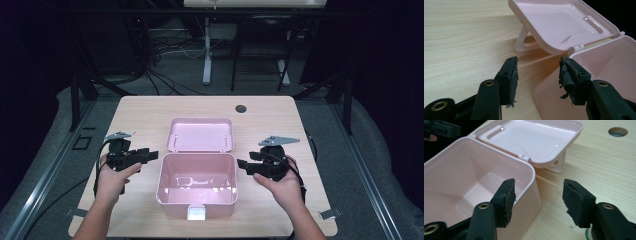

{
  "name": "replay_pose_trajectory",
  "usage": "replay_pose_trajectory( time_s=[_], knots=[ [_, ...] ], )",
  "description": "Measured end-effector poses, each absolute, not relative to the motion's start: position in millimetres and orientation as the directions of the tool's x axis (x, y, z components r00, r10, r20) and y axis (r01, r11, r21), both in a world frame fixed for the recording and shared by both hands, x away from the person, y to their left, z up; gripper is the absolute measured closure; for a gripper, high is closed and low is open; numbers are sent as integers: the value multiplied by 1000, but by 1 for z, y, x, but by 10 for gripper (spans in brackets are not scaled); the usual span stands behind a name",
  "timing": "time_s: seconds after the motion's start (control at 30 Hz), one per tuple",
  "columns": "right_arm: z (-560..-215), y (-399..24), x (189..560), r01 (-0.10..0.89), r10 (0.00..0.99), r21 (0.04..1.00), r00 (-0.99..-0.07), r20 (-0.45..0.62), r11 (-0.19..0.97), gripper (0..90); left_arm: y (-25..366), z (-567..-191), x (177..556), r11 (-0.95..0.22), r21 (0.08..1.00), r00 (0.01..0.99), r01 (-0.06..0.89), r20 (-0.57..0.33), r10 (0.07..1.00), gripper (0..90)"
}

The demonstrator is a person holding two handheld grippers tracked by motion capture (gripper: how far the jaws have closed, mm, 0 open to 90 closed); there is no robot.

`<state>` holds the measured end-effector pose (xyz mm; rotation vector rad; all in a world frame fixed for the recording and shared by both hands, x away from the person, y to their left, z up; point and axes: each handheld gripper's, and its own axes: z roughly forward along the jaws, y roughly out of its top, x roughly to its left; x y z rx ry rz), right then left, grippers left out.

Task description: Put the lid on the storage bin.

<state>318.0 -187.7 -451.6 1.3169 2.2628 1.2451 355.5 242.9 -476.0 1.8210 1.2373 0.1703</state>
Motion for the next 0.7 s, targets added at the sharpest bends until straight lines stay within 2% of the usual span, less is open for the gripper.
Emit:
replay_pose_trajectory(
  time_s=[0.33, 0.5, 0.6, 0.7],
  knots=[
    [-454, -193, 337, 648, 823, 688, -554, 130, 327, 374, 242, -474, 350, -149, 737, 531, 660, -316, 786, 453],
    [-455, -192, 343, 667, 830, 645, -551, 88, 375, 374, 241, -471, 346, -180, 741, 529, 647, -266, 806, 447],
    [-456, -194, 346, 680, 837, 621, -543, 70, 390, 377, 242, -470, 344, -175, 743, 528, 647, -270, 805, 447],
    [-455, -199, 349, 697, 847, 604, -527, 66, 387, 417, 243, -470, 343, -170, 744, 520, 646, -266, 811, 447]
  ],
)
